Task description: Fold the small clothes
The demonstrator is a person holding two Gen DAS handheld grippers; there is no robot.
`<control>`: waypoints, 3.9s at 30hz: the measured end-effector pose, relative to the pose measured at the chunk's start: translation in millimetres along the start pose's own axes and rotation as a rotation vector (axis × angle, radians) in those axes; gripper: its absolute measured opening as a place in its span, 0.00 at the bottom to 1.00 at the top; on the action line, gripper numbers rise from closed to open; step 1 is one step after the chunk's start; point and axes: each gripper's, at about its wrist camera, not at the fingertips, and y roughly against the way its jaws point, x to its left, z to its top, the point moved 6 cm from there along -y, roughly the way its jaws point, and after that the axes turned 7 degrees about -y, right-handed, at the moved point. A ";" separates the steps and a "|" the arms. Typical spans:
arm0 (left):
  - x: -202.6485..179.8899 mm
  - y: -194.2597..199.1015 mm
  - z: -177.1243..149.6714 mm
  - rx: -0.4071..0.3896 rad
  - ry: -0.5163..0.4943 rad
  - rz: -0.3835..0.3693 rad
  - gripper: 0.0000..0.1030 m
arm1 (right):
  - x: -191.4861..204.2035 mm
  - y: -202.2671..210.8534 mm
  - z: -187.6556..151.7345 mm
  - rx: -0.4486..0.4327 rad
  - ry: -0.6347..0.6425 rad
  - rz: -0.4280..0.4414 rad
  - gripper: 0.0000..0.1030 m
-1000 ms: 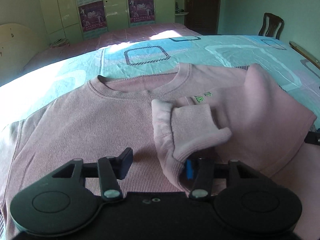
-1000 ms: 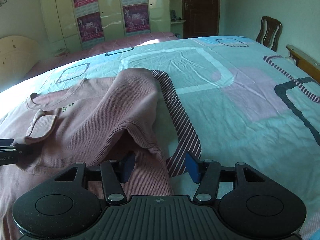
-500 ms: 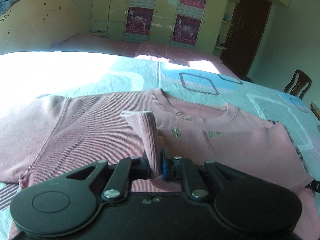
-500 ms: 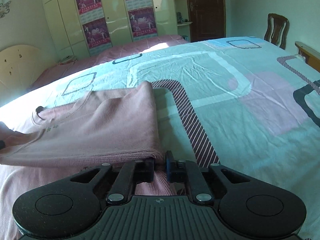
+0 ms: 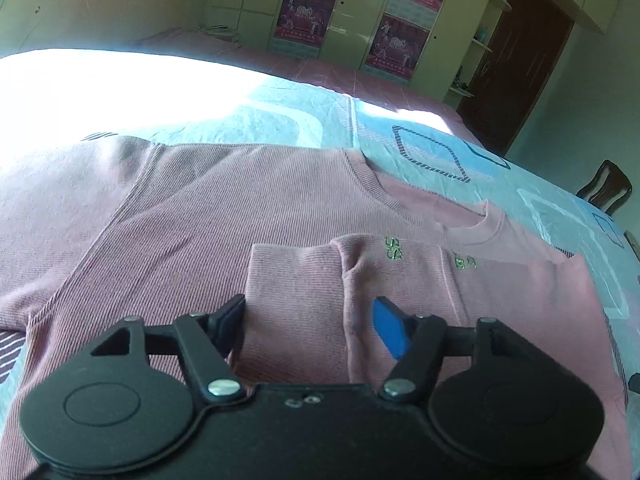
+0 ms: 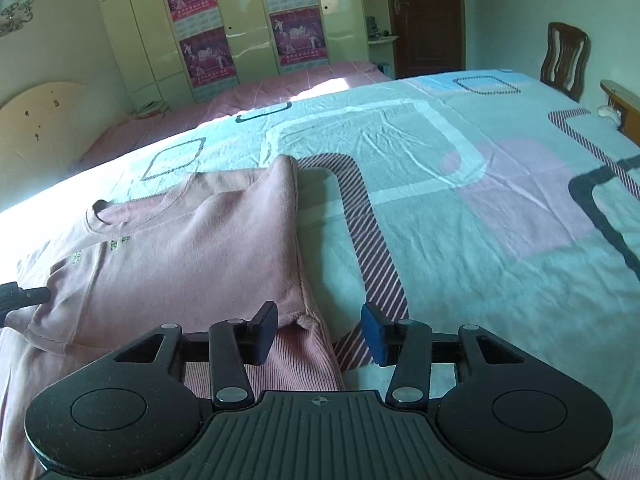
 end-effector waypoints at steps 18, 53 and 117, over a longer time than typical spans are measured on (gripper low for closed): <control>-12.1 0.5 4.5 -0.095 -0.193 0.140 0.32 | 14.7 -134.4 84.9 -0.020 -0.049 -0.056 0.12; 10.8 38.0 4.8 0.057 -0.204 0.200 0.85 | 35.7 -57.9 8.2 0.050 0.092 -0.101 0.28; 390.7 130.3 5.9 -0.171 0.441 0.378 0.05 | 327.4 -104.5 -90.1 0.134 0.303 0.146 0.49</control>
